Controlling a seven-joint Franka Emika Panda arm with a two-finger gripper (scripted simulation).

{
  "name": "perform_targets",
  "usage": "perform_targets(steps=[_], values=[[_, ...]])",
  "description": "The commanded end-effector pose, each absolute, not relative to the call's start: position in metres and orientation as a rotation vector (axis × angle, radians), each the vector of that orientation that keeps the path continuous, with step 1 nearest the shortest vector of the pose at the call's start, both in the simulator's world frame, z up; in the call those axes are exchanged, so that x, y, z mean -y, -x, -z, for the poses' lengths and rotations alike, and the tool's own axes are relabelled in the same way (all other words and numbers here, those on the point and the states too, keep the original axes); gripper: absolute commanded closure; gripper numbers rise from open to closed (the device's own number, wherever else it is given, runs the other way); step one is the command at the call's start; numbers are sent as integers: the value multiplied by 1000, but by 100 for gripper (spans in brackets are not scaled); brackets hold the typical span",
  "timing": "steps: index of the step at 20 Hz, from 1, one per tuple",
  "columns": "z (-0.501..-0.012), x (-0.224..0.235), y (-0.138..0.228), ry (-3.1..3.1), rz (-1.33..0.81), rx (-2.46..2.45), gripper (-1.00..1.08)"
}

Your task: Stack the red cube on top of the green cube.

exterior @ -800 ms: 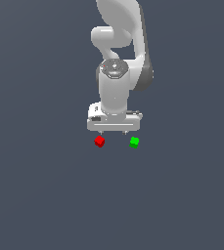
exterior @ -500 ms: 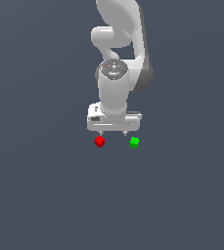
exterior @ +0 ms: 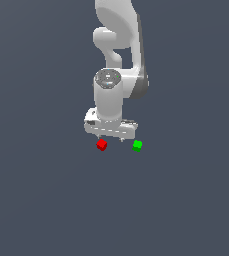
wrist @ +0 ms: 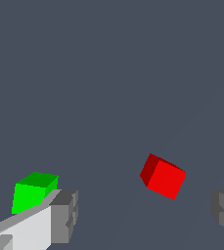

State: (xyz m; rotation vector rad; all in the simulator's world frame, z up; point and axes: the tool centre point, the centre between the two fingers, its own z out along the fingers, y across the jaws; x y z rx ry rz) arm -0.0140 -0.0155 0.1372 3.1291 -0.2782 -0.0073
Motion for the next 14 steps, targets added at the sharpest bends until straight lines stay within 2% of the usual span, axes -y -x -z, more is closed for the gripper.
perform_targets(steps=[1, 14], values=[[-126, 25, 18, -3117, 6, 389, -92], [-76, 60, 46, -3012, 0, 887, -92]])
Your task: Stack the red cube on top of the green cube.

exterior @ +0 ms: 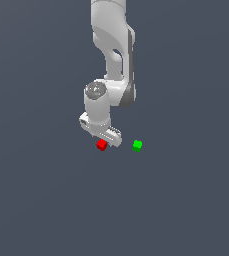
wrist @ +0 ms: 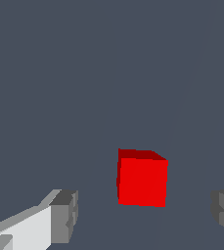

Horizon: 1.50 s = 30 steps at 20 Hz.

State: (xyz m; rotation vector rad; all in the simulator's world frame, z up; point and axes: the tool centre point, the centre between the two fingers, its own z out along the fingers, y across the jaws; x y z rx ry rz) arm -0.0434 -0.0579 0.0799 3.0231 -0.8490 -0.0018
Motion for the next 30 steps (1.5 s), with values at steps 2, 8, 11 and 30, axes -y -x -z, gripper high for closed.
perform_targets(steps=[2, 8, 11, 30], values=[[-73, 62, 48, -3003, 0, 919, -92], [-71, 63, 49, -2998, 1, 934, -92], [-66, 63, 49, -2998, 1, 935, -92], [-20, 63, 50, -2996, 0, 943, 108]])
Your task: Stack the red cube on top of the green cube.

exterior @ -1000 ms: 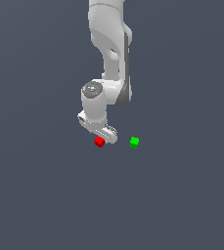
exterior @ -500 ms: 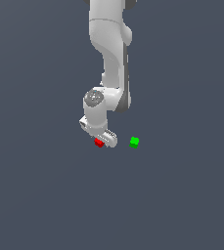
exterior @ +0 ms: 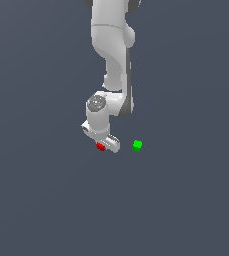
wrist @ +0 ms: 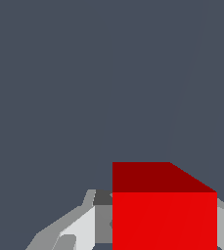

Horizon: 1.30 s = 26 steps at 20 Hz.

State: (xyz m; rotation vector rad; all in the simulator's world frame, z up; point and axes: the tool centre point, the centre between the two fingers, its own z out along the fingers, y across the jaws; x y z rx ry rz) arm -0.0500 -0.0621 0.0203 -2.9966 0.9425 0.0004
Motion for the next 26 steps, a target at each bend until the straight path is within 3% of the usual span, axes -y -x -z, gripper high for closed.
perform_targets(steps=[1, 12, 26], values=[[-20, 63, 50, 2997, 0, -944, 108], [-31, 62, 50, 2996, 0, -943, 108], [-108, 63, 51, 2996, 0, -945, 108]])
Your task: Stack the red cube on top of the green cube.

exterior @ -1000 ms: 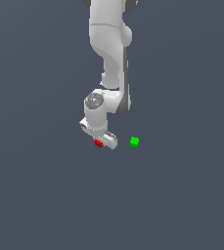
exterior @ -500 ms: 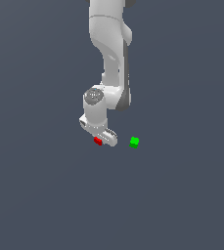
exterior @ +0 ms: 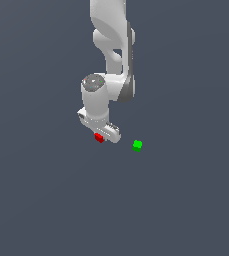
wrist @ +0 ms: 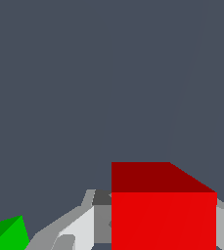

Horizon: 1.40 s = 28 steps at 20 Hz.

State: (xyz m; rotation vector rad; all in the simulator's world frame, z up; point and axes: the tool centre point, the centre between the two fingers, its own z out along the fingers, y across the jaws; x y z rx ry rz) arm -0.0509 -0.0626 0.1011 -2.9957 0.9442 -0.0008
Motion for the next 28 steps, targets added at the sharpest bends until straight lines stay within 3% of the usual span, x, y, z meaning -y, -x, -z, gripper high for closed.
perform_targets(steps=[1, 14, 28], values=[[-111, 63, 51, 2996, 0, -945, 108], [-109, 39, 51, 2996, 1, -944, 108], [-75, -86, 48, 2996, 1, -944, 108]])
